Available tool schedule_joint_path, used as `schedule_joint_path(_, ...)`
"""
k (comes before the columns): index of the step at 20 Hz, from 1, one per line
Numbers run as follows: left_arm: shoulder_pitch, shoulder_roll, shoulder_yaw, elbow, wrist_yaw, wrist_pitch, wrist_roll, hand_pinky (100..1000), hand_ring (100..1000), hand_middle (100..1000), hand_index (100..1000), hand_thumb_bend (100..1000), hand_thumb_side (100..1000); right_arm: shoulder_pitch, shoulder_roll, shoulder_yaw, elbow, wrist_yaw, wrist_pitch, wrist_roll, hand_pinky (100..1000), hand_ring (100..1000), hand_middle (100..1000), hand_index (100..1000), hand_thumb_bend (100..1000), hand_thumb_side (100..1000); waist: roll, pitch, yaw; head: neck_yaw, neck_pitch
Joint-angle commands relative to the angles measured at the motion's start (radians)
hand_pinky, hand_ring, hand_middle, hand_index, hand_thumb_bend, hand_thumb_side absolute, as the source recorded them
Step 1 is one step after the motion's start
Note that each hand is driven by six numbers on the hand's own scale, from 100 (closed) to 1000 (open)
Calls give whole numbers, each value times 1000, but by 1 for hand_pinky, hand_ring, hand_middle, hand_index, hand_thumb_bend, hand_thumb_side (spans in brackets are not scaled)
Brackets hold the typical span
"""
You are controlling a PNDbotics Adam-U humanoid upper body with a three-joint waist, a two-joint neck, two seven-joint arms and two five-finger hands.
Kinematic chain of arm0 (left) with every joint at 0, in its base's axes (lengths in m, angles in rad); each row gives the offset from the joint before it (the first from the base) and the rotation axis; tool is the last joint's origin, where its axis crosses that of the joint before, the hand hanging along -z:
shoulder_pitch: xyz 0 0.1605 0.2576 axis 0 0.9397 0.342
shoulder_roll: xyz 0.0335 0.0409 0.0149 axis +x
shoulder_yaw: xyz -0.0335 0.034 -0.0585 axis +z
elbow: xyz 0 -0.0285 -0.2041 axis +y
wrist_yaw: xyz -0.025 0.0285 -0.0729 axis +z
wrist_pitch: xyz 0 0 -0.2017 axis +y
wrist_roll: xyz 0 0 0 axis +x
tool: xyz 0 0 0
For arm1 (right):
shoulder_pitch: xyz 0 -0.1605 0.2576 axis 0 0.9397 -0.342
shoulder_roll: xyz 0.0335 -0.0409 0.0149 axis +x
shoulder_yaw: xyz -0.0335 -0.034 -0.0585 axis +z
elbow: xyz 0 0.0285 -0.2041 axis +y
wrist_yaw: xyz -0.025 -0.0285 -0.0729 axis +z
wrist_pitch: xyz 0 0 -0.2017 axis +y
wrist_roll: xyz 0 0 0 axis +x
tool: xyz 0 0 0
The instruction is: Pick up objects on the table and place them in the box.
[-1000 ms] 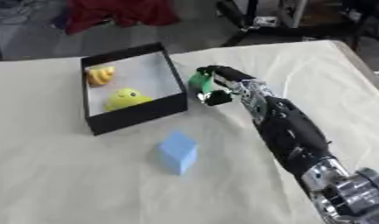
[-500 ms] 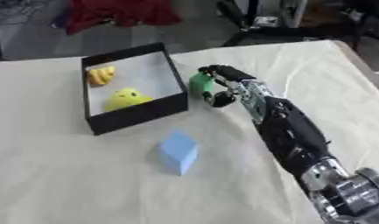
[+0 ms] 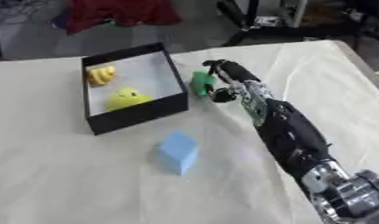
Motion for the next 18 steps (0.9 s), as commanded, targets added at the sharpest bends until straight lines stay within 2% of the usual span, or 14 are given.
schedule_joint_path(1,-11,7,7,-21,-2,-1,1,668,590,608,805,780,689,-21,-22,5,-46,-34,1,-14,786,784,456,911,100,100,13,1,-2,-1,-2)
schedule_joint_path(18,-9,8,9,-23,-3,-1,3,668,590,608,805,782,688,-22,-38,19,-102,-90,8,-13,781,772,399,884,100,100,13,-8,-6,0,-2)
